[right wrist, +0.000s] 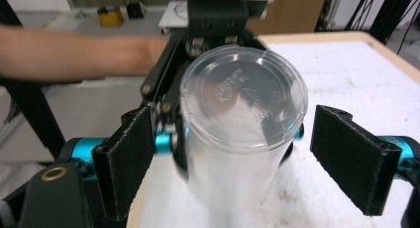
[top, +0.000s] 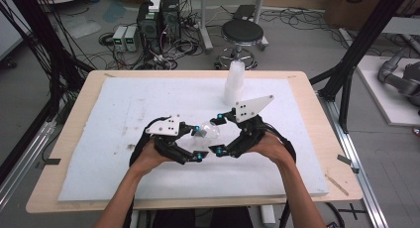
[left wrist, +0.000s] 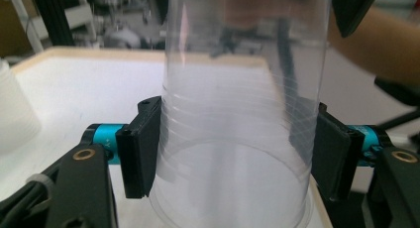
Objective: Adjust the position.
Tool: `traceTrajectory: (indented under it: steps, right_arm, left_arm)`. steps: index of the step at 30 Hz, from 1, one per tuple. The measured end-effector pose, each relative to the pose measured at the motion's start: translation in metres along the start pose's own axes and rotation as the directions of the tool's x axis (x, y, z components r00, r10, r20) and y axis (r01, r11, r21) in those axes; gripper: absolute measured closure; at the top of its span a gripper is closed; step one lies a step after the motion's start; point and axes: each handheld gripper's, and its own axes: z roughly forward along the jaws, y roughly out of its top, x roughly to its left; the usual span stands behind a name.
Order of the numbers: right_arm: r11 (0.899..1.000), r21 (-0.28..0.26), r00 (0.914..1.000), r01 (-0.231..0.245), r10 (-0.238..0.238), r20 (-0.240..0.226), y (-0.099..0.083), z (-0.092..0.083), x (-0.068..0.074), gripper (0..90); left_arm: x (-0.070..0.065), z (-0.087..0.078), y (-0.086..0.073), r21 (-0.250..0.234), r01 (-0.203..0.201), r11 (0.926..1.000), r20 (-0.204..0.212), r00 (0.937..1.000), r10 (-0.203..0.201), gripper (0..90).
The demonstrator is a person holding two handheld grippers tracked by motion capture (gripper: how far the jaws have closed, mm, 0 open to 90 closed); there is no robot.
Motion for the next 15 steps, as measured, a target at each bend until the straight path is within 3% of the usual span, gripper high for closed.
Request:
traceTrajectory:
  steps: [3,6,8,12,15]
  right_arm:
    - [0.998,0.062,0.9998,0.016,-0.016,0.008,0.000,0.001,0.002,17.1]
    - [0.991,0.131,0.9995,0.028,-0.029,0.011,0.000,0.004,0.004,17.1]
    - [0.983,0.177,0.9991,0.039,-0.041,0.009,0.001,0.006,0.005,17.1]
    - [0.964,0.259,0.9979,0.054,-0.062,0.021,0.002,0.009,0.007,17.2]
    - [0.950,0.304,0.9970,0.063,-0.074,0.024,0.003,0.012,0.008,17.2]
  left_arm:
    - [0.001,-0.005,0.005,0.105,-0.011,0.9944,0.014,0.9999,0.009,31.0]
    - [0.003,-0.008,0.011,0.235,-0.015,0.9718,0.033,0.9994,0.008,31.0]
    - [0.003,-0.009,0.015,0.324,-0.020,0.9460,0.046,0.9989,0.005,31.1]
    - [0.003,-0.007,0.025,0.466,-0.025,0.8845,0.070,0.9975,-0.008,31.2]
    - [0.004,-0.005,0.033,0.555,-0.034,0.8311,0.085,0.9963,-0.015,31.5]
